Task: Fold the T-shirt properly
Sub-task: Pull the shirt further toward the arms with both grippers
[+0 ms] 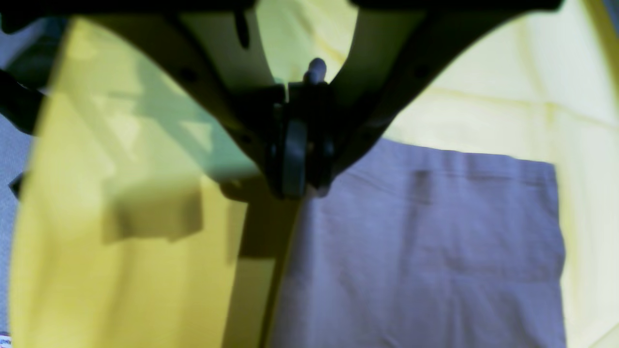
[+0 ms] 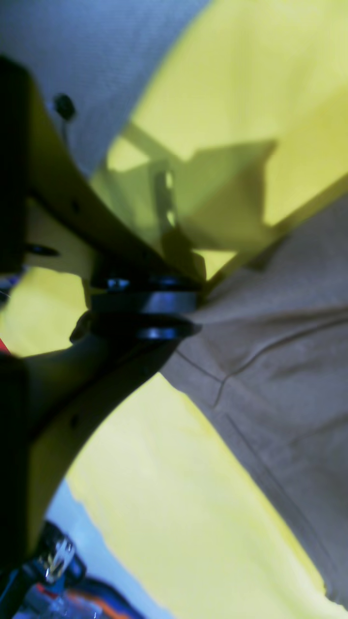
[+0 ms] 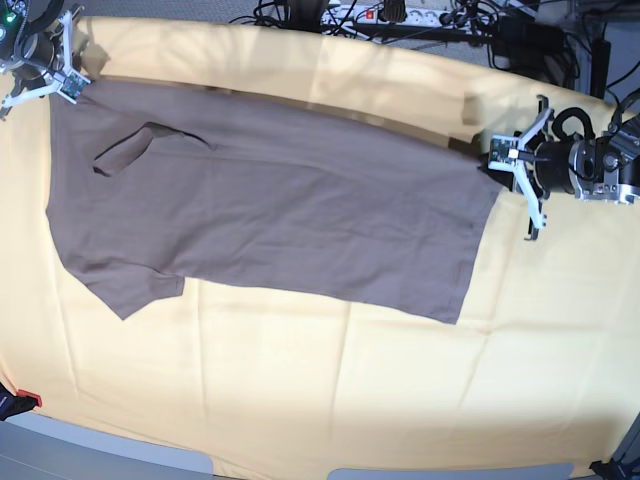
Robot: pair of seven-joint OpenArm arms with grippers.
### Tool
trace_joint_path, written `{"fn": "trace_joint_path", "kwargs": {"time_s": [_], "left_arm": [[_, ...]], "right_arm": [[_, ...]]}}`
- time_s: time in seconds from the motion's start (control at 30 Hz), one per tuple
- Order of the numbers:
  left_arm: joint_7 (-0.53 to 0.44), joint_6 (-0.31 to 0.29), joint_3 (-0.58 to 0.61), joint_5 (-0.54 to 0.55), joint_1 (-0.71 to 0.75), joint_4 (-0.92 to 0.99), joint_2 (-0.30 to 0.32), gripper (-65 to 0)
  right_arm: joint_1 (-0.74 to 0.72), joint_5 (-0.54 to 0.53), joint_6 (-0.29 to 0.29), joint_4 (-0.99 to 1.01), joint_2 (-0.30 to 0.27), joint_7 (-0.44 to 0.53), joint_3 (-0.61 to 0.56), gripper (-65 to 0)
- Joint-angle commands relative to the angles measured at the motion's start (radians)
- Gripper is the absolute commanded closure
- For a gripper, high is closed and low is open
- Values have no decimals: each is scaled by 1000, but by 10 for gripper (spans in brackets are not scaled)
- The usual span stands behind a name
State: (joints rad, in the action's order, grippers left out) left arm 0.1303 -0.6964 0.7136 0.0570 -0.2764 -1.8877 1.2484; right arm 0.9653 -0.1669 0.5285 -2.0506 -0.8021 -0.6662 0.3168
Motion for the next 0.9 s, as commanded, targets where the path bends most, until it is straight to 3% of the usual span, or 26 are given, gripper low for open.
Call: {"fn": "trace_joint_path", "kwargs": {"time_s": [0.0, 0.3, 0.43, 0.73, 0.87], "left_arm": [[-3, -2, -10, 8, 1, -20, 39, 0], [-2, -2, -10, 8, 105, -141, 154, 0], [1, -2, -10, 5, 114, -141, 163, 0], [2, -2, -8, 40, 118, -141, 167, 0], [1, -2, -8, 99, 118, -142, 167, 0]], "right_arm": [[16, 7, -5, -18, -15, -10, 11, 0], [89, 11, -6, -96, -15, -55, 11, 0], [91, 11, -4, -96, -15, -109, 11, 0], [169, 11, 3, -96, -15, -132, 11, 0], [173, 7, -39, -96, -15, -132, 11, 0]]}}
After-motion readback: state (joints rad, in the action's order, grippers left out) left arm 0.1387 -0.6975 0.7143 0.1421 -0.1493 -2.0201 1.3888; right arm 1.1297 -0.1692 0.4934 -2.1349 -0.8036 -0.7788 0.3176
